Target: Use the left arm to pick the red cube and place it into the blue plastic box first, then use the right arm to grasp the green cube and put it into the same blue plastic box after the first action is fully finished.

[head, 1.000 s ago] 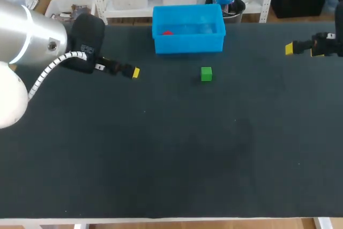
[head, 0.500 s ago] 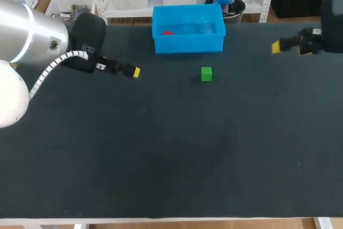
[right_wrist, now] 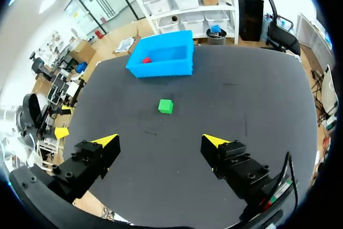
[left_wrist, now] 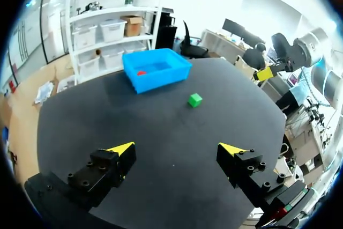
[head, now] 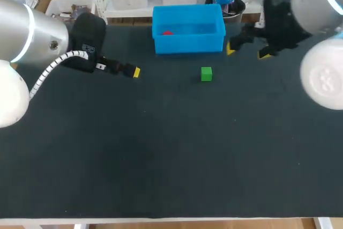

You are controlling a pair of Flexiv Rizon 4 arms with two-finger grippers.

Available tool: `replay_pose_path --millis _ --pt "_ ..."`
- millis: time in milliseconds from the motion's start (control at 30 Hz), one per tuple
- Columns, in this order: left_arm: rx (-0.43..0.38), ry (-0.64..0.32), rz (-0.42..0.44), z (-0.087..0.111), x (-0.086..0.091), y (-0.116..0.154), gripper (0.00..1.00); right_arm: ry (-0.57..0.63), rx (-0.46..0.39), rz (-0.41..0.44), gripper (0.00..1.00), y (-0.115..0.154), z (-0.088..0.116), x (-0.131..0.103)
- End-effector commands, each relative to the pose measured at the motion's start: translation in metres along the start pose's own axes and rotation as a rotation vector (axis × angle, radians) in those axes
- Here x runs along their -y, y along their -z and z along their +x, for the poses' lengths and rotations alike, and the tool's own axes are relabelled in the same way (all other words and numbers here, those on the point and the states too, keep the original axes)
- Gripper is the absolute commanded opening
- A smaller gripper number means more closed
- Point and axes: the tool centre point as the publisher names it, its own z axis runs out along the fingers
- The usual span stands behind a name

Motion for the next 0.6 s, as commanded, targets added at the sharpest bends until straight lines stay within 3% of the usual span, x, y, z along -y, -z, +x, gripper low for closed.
replay_pose_path --millis 33,600 --pt "0.003 -0.003 0.011 0.0004 -0.0027 -0.0001 1.0 -0.024 -0.008 0.332 1.0 -0.013 -0.0003 -0.0171" --pt "0.003 -0.003 0.011 0.0004 -0.0027 -0.0001 1.0 -0.006 -0.011 0.338 1.0 -0.0216 -0.0008 -0.0201"
